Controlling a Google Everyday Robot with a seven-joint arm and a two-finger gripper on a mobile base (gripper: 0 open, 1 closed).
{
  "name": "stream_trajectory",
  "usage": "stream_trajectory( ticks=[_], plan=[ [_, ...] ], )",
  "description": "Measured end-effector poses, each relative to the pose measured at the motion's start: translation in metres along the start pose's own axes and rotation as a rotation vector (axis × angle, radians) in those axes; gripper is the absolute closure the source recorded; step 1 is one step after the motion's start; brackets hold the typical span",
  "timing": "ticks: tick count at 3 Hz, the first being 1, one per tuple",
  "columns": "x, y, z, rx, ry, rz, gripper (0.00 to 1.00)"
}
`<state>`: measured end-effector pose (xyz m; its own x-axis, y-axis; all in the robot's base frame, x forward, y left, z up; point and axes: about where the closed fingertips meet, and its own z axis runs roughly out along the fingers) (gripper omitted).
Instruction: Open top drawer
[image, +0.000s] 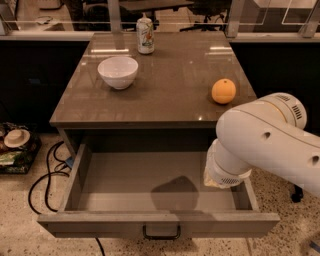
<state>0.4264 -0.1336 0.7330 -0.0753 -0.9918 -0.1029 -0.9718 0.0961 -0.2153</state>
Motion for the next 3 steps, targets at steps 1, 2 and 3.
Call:
stream_trajectory(
  ticks=[1,2,3],
  plan=[
    [0.008,0.001,0.039,-0.051,-0.053,0.017,1.0],
    [0.006,0.018,0.072,-0.115,-0.107,0.037,1.0],
    [-0.004,0.037,0.083,-0.163,-0.132,0.029,1.0]
  ],
)
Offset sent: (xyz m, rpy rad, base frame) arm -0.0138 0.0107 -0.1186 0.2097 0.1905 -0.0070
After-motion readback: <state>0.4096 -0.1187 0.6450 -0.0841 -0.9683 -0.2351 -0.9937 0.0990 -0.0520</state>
